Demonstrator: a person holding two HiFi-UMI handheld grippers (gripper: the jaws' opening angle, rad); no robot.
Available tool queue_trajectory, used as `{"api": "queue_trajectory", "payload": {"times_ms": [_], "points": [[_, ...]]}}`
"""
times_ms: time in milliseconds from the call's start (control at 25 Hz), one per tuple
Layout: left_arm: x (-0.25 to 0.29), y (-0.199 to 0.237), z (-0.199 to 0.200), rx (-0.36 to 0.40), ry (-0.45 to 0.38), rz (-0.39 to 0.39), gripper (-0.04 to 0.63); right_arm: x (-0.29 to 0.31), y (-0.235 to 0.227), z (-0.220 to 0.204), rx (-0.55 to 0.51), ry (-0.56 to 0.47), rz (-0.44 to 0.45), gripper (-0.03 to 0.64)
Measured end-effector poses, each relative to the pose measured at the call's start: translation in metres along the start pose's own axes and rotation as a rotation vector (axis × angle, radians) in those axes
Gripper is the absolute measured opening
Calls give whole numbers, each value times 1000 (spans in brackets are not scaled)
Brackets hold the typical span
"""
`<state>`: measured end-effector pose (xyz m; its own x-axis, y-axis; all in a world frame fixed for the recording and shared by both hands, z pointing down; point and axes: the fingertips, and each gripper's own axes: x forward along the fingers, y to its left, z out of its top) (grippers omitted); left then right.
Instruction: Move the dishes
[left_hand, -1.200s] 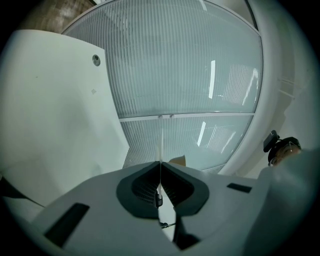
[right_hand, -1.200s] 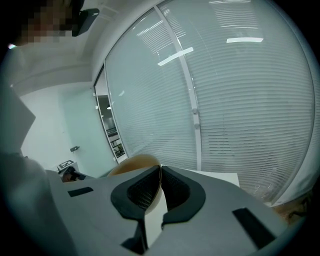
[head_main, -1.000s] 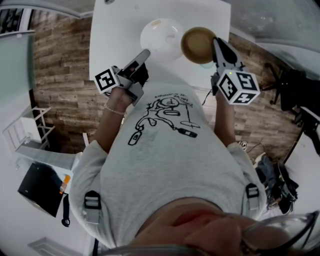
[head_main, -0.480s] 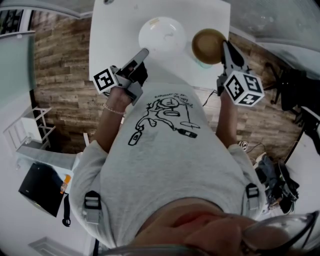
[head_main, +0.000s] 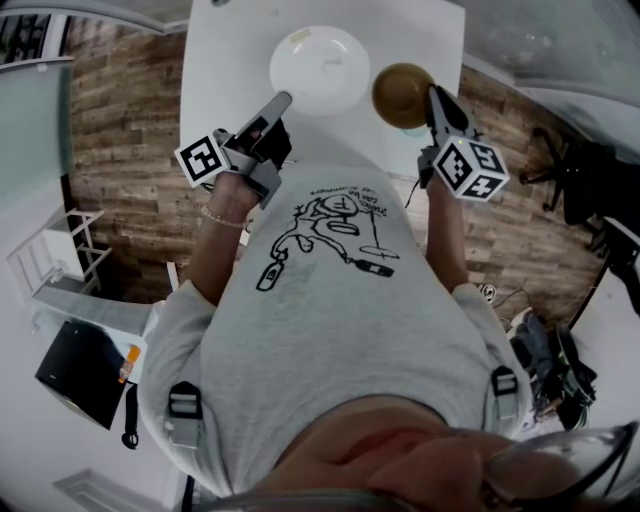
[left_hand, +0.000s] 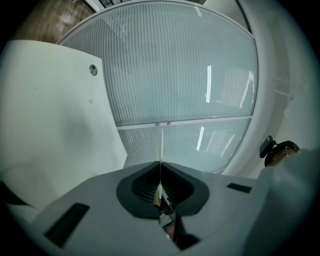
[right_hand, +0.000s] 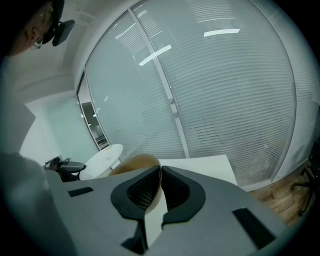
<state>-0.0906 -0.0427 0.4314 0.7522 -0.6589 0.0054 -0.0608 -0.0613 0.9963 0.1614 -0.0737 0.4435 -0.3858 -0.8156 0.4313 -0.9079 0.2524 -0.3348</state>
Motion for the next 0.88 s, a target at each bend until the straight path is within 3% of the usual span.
{"api": "queue_trajectory", "payload": {"times_ms": [640,880], "points": [[-1,0,0,-2,-2,2,8,50,25,-79,205,47,98,41],[-1,4,-2,0,3,12,8,64,22,-105,173,50,90,41]]}}
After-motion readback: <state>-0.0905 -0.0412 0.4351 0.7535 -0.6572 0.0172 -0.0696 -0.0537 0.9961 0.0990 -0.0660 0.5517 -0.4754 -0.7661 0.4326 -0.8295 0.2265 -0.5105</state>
